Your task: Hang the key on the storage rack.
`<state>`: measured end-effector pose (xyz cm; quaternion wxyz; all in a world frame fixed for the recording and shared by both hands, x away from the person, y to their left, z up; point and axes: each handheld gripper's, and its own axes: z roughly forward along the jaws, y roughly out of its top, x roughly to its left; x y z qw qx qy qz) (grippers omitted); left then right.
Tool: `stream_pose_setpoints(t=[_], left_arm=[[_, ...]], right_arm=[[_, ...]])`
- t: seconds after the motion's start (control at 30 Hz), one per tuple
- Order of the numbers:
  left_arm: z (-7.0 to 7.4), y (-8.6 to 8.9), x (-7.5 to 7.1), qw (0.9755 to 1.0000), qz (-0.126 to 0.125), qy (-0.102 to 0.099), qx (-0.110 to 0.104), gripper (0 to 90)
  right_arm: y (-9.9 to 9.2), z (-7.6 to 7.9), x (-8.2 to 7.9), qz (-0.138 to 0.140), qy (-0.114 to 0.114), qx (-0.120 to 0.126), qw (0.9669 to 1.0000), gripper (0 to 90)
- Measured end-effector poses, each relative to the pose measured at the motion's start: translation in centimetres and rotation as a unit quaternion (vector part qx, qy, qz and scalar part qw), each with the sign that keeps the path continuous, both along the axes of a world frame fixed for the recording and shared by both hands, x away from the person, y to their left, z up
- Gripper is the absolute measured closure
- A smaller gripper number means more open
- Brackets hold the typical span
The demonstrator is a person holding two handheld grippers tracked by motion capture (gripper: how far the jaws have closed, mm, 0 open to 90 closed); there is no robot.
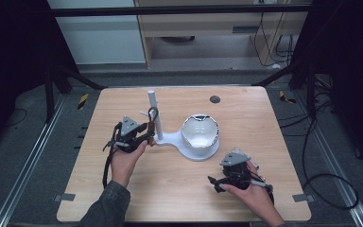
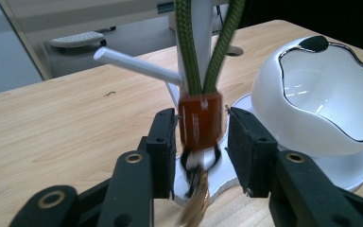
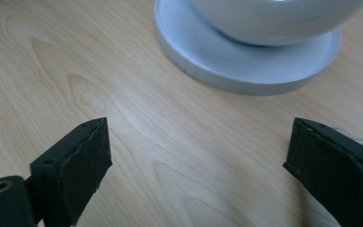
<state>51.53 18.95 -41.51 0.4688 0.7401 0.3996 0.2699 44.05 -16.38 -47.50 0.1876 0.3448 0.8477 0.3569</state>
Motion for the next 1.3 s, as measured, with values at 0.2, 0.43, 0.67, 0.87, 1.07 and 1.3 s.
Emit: stream_pose_setpoints(t=[0.2, 0.43, 0.67, 0.87, 1.07, 1.3], left_arm=[[-0.2, 0.5, 0.0, 1.0000, 0.003, 0.006, 0.005, 53.6], [-1.3, 2.1, -1.0, 0.9980, -0.001, 0.044, 0.045, 36.0], [-3.8, 3.9, -1.7, 0.9946, 0.003, 0.086, 0.058, 21.8], [-5.1, 5.1, -1.9, 0.9916, 0.012, 0.109, 0.067, 14.6], [-5.4, 6.4, -2.2, 0.9909, 0.021, 0.124, 0.049, 9.6], [-6.6, 7.1, -2.2, 0.9878, 0.025, 0.141, 0.060, 7.8]], right_arm=[[-2.7, 2.5, 0.5, -0.010, 0.002, -0.033, 0.9994, 8.2], [-5.2, 3.2, 1.8, -0.024, 0.029, -0.094, 0.9949, 17.5], [-6.4, 3.1, 2.9, -0.047, 0.061, -0.105, 0.9915, 20.3], [-7.1, 2.5, 3.0, -0.066, 0.092, -0.117, 0.9866, 15.5], [-7.6, 2.0, 3.2, -0.083, 0.120, -0.117, 0.9824, 11.7], [-8.1, 1.2, 3.6, -0.092, 0.152, -0.121, 0.9767, 16.1]])
